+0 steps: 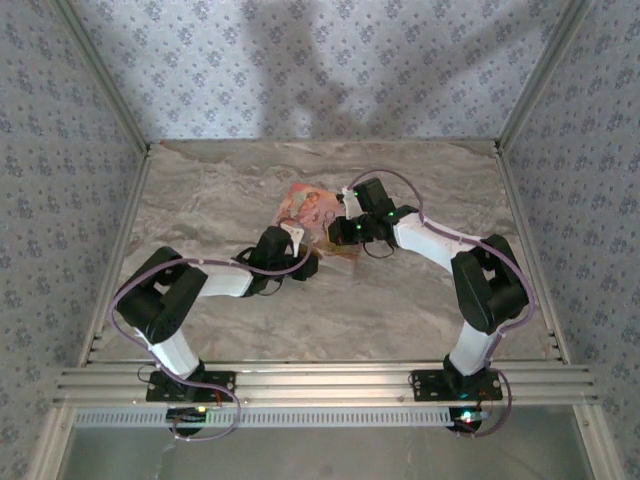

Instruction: Unlock the padlock with the key

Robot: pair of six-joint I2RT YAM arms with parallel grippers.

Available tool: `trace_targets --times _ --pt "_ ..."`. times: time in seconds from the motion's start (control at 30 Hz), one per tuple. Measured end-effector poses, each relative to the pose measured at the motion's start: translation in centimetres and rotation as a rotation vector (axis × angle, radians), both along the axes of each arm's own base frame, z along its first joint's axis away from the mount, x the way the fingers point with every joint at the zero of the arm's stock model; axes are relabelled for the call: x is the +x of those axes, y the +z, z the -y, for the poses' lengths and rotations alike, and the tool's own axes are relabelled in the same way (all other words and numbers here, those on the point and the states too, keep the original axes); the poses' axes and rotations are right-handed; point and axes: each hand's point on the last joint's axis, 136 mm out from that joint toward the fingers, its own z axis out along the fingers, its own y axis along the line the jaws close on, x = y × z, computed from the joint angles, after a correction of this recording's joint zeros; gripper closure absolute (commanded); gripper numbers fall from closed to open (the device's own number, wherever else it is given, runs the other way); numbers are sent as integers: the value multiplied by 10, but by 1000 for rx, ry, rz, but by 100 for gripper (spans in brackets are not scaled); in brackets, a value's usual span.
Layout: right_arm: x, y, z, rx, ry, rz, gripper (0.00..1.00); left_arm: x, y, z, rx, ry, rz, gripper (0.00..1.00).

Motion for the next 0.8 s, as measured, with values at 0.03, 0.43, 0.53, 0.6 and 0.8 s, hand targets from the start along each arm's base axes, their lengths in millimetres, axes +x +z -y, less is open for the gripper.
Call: trace_targets --times 0.03,0.43,0.53,0.6,0.8 --pt "0 0 0 1 1 1 100 -1 0 0 -2 5 -9 73" --pt "-13 29 25 -42 -25 152 100 -15 23 5 -74 25 -135 72" --pt "-20 41 32 -41 -31 216 100 -17 34 8 -99 22 -153 72" --pt "-28 44 36 -45 -31 248 100 -20 40 9 -113 25 -171 72" --pt "-57 46 41 -59 -5 330 100 -28 39 6 -114 49 -246 72"
